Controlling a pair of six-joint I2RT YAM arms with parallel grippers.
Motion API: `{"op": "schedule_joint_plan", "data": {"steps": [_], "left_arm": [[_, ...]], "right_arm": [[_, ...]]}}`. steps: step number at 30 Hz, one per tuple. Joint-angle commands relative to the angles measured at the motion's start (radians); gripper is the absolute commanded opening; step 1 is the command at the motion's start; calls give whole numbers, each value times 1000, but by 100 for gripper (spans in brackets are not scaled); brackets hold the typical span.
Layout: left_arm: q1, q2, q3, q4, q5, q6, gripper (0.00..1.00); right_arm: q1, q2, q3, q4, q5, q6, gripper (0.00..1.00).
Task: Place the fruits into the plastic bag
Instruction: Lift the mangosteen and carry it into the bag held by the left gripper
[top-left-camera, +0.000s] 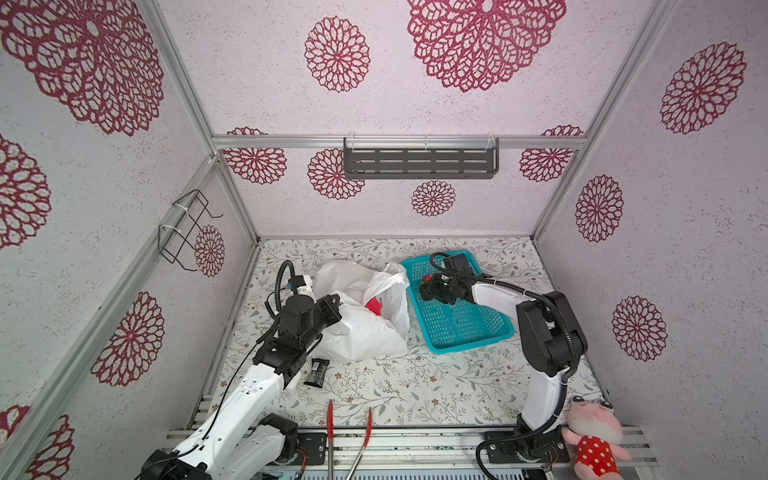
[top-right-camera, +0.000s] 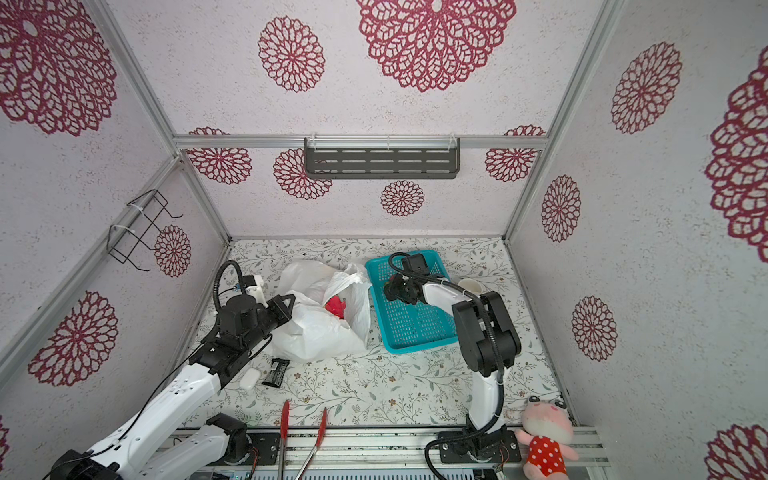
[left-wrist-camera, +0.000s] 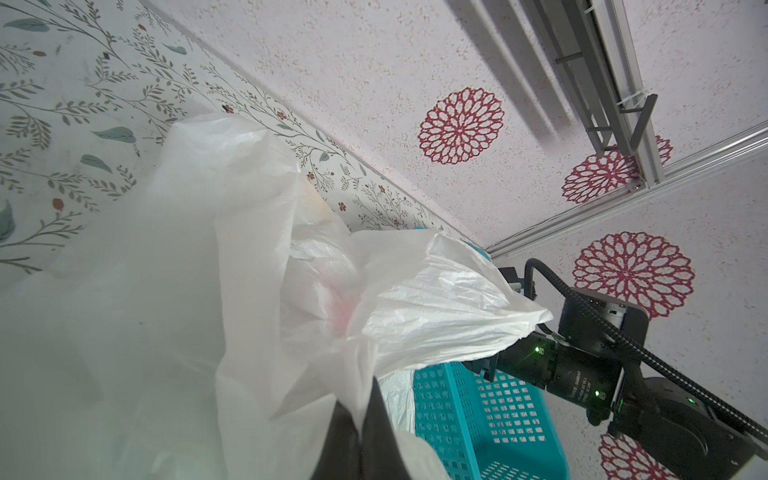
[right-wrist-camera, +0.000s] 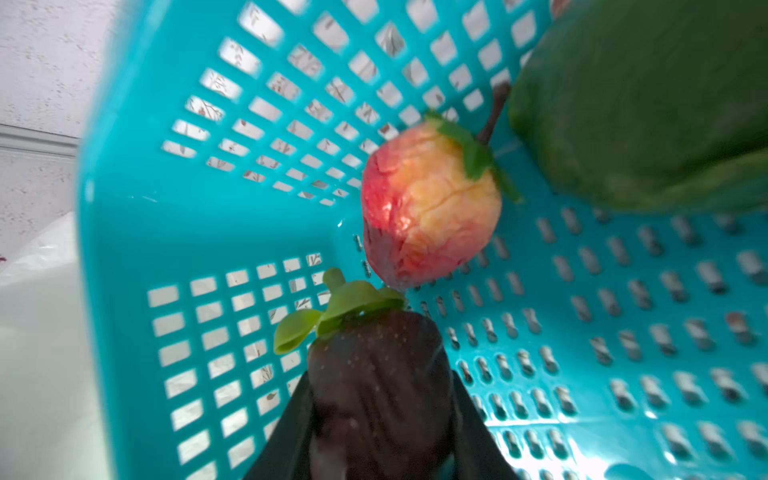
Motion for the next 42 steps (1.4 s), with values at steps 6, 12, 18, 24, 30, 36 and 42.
{"op": "schedule_joint_plan", "data": {"steps": [6, 12, 18, 24, 30, 36, 42], "left_arm": [[-12, -11, 21, 25, 6, -5, 0], [-14, -21, 8, 27, 0, -5, 0], [-16, -21, 9, 33, -4, -4, 0], [-19, -31, 11, 27, -6, -8, 0], [-24, -88, 9, -14, -30, -10, 0], [-25, -163, 5, -58, -48, -4, 0], [-26, -210, -1, -71, -50, 10, 0]], "right_arm": [[-8, -230, -25, -22, 12, -167, 1], [6, -452, -135, 96, -134, -274, 7], [104, -523, -119, 106, -394, -380, 9], [237, -418, -16, -1, -512, -462, 10], [258, -244, 66, -60, -476, -439, 10], [258, -117, 130, -131, -422, -441, 12], [258, -24, 225, -146, -229, -406, 16]]}}
